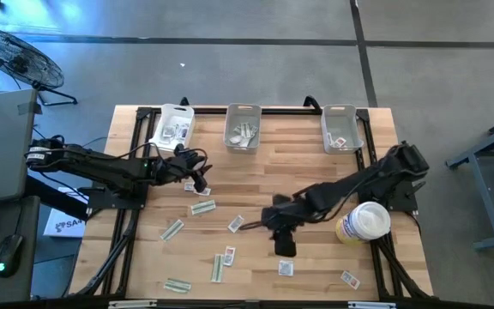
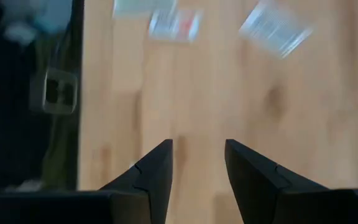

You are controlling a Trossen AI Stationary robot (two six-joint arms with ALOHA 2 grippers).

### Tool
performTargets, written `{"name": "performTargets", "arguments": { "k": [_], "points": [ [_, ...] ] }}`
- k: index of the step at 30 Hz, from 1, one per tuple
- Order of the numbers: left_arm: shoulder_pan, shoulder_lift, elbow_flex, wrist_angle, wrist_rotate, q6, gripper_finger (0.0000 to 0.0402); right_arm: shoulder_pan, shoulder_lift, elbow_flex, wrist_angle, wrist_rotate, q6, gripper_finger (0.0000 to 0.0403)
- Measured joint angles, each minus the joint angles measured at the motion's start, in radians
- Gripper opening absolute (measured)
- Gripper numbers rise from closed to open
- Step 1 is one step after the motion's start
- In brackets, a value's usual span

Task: Pick & Place First Aid Supplies
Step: Put the blue pad into the white bin

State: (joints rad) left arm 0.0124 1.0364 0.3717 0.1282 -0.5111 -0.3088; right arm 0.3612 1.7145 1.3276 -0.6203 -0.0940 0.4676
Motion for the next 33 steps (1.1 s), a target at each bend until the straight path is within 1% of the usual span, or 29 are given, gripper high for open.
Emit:
{"name": "performTargets", "arguments": {
  "k": [1,3,5,7,9,13,18,24,29,33],
  "points": [
    [0.000,0.000,0.000,-0.008,-0.009,0.002,0.0160,0.004,0.021,0.000,-0.008,-0.041,0.004,0.0140],
    [0.000,0.000,0.000,-0.024,-0.018,0.008,0.0160,0.015,0.065,0.000,-0.013,-0.087,0.004,0.0140],
    [0.000,0.000,0.000,-0.037,-0.019,0.008,0.0160,0.035,0.101,0.000,-0.005,-0.100,-0.014,0.0140],
    [0.000,0.000,0.000,-0.056,-0.019,0.008,0.0160,0.058,0.133,0.000,0.008,-0.097,-0.076,0.0140],
    [0.000,0.000,0.000,-0.078,-0.018,0.008,0.0160,0.087,0.160,0.000,0.017,-0.073,-0.127,0.0140],
    [0.000,0.000,0.000,-0.079,-0.013,0.007,0.0160,0.143,0.203,-0.001,0.047,-0.027,-0.132,0.0140],
    [0.000,0.000,0.000,-0.075,0.042,-0.037,0.0160,0.205,0.244,-0.001,0.102,0.052,-0.177,0.0140],
    [0.000,0.000,0.000,-0.075,0.080,-0.037,0.0160,0.243,0.275,-0.001,0.081,0.110,-0.226,0.0137],
    [0.000,0.000,0.000,-0.074,0.142,-0.040,0.0160,0.256,0.277,-0.001,0.076,0.149,-0.248,0.0120],
    [0.000,0.000,0.000,-0.072,0.152,-0.040,0.0160,0.255,0.286,-0.001,0.051,0.141,-0.245,0.0097]
  ]
}}
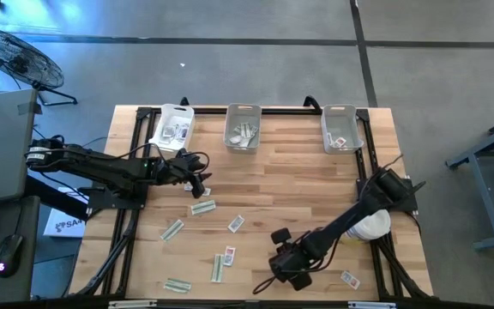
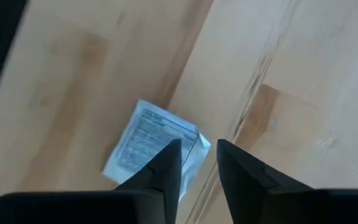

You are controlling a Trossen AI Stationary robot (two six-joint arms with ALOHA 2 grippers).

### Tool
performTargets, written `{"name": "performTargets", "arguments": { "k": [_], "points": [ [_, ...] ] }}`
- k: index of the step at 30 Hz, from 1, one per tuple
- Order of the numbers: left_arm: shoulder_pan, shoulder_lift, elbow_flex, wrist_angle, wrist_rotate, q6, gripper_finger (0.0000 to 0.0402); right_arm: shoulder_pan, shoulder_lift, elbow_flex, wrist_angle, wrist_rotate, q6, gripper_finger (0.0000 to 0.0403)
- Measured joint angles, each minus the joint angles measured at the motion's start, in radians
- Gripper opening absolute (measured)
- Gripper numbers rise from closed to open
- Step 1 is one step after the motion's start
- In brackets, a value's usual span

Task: Pick & Place First Aid Supplies
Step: Put the blue pad into the white bin

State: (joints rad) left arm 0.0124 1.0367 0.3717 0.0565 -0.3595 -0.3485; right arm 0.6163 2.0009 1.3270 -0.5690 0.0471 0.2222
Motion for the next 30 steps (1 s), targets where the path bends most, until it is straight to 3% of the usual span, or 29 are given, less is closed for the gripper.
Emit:
{"name": "performTargets", "arguments": {
  "k": [14,21,25,30],
  "points": [
    [0.000,0.000,0.000,0.001,0.002,0.002,0.0160,-0.038,0.029,0.001,0.045,-0.007,-0.073,0.0077],
    [0.000,0.000,0.000,0.001,0.002,0.001,0.0160,-0.097,0.073,0.005,0.042,-0.134,-0.067,0.0035],
    [0.000,0.000,0.000,0.001,-0.006,0.003,0.0160,-0.114,0.076,0.005,0.040,-0.134,-0.067,0.0005],
    [0.000,0.000,0.000,0.027,-0.059,0.001,0.0160,-0.124,0.075,0.003,0.034,-0.123,-0.067,0.0005]
  ]
}}
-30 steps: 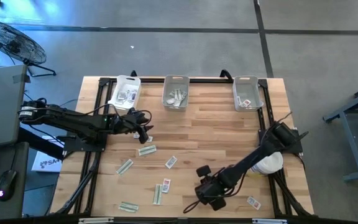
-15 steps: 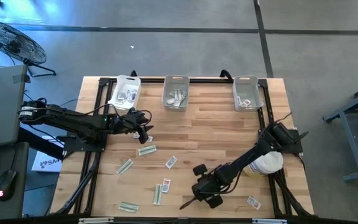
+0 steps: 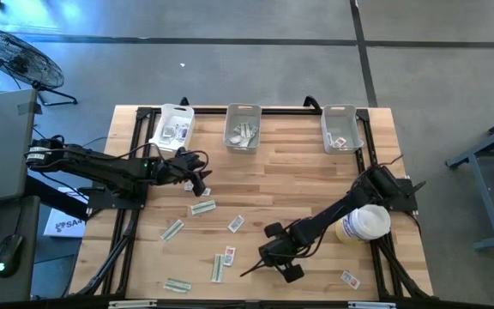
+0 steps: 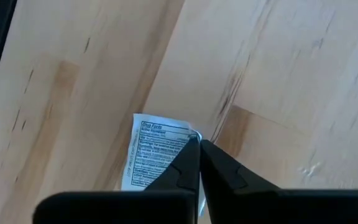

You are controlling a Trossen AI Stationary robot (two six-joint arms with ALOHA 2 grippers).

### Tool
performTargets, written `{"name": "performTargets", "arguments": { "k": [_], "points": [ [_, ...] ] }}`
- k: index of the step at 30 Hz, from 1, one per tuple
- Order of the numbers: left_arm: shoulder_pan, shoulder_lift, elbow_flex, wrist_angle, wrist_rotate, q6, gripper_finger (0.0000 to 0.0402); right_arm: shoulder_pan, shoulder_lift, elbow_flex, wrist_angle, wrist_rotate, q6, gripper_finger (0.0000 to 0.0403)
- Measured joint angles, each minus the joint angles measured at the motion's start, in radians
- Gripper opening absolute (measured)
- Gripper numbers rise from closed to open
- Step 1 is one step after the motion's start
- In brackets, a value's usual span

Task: Pick & Place First Aid Supplies
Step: Put the blue pad into the white bin

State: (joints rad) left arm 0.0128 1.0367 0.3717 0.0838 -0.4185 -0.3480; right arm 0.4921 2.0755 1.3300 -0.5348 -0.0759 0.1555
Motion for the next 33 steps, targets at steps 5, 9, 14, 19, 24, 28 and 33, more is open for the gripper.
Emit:
{"name": "performTargets", "arguments": {
  "k": [5,9,14,19,24,28,33],
  "points": [
    [-0.001,0.021,0.000,0.095,0.007,-0.032,0.0160,-0.008,-0.052,-0.006,0.005,0.125,0.000,0.0002],
    [-0.029,0.087,0.000,0.211,0.030,-0.016,0.0160,-0.024,-0.131,-0.007,0.015,0.359,0.000,0.0001],
    [-0.107,0.204,0.000,0.407,0.032,0.086,0.0160,-0.041,-0.187,-0.007,0.028,0.621,0.026,0.0001],
    [-0.179,0.324,0.000,0.624,0.032,0.245,0.0160,-0.072,-0.199,-0.005,0.139,0.855,0.000,0.0001],
    [-0.220,0.432,0.000,0.813,0.039,0.370,0.0160,-0.092,-0.199,-0.005,0.195,0.954,0.008,0.0001],
    [-0.223,0.477,0.000,0.923,0.107,0.402,0.0160,-0.103,-0.199,-0.005,0.221,1.012,-0.003,0.0000],
    [-0.223,0.497,0.002,0.974,0.155,0.412,0.0160,-0.102,-0.199,-0.005,0.296,1.090,-0.028,0.0000]
  ]
}}
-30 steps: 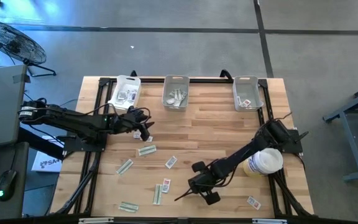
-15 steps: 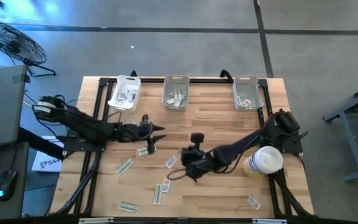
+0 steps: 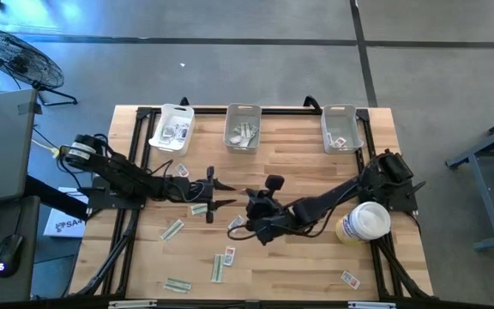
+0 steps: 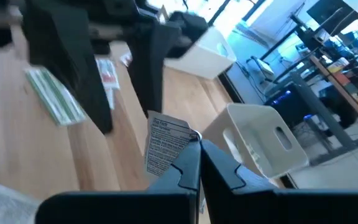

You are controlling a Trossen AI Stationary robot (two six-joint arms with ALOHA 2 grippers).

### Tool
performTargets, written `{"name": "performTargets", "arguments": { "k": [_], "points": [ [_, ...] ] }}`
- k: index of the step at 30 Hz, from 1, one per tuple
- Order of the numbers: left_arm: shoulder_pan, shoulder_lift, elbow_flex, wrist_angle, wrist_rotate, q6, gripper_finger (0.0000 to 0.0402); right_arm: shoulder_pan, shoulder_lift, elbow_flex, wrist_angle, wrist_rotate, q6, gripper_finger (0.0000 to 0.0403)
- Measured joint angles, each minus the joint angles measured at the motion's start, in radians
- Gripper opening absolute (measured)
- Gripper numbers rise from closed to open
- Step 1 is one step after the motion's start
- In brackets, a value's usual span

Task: Pick & Place First Aid Supplies
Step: Put the blue pad into the white bin

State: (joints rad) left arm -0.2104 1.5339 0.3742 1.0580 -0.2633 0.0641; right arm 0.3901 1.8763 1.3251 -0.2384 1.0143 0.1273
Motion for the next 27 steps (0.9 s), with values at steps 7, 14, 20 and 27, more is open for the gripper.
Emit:
{"name": "performTargets", "arguments": {
  "k": [7,14,20,27],
  "points": [
    [0.001,0.001,0.039,-0.002,-0.027,0.000,0.0160,-0.005,0.000,0.000,0.118,-0.028,-0.066,0.0000],
    [0.001,0.001,0.069,-0.019,-0.026,0.007,0.0137,-0.004,-0.001,0.001,0.143,-0.061,-0.084,0.0000],
    [0.001,0.001,0.069,-0.022,-0.034,-0.016,0.0016,-0.008,-0.001,0.001,0.143,-0.068,-0.075,0.0000],
    [0.001,0.001,0.069,-0.037,-0.083,-0.016,0.0004,-0.027,-0.002,0.001,0.144,-0.150,-0.063,0.0020]
  ]
}}
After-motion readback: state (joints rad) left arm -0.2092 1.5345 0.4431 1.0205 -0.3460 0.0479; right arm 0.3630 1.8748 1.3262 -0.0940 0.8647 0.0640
